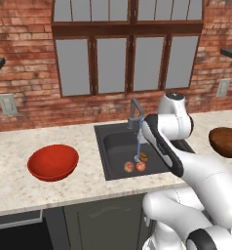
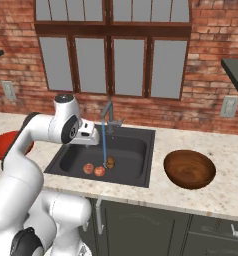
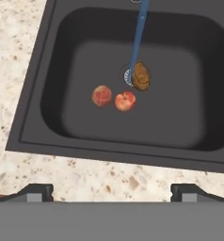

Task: Pick the peachs from the sink and place them in one bowl. Place the potato in the other bowl. Then turn off the sink faucet.

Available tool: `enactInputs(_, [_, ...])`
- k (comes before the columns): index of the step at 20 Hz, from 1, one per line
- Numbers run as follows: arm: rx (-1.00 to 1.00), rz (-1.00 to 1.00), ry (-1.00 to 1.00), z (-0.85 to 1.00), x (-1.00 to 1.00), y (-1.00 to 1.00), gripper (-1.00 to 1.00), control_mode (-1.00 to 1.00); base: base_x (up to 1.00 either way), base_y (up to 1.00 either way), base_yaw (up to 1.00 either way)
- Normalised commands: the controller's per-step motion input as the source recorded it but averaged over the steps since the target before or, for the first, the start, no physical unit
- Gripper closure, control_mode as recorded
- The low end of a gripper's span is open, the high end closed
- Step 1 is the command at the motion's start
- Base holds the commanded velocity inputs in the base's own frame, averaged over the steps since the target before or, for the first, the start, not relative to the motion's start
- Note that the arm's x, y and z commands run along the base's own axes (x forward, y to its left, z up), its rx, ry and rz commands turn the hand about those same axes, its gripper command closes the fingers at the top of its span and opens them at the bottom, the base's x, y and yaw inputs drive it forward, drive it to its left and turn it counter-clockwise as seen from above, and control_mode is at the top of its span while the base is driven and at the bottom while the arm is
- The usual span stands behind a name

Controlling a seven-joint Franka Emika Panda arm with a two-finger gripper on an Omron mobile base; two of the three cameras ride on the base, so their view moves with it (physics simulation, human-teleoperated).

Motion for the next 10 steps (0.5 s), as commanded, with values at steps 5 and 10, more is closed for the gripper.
enactInputs(5, [0.0,0.0,0.0,-0.32,0.0,-0.01,-1.0,-1.0,0.0,0.0,0.0])
enactInputs(10, [0.0,-0.01,0.0,-0.31,0.0,-0.01,-1.0,-1.0,0.0,0.0,0.0])
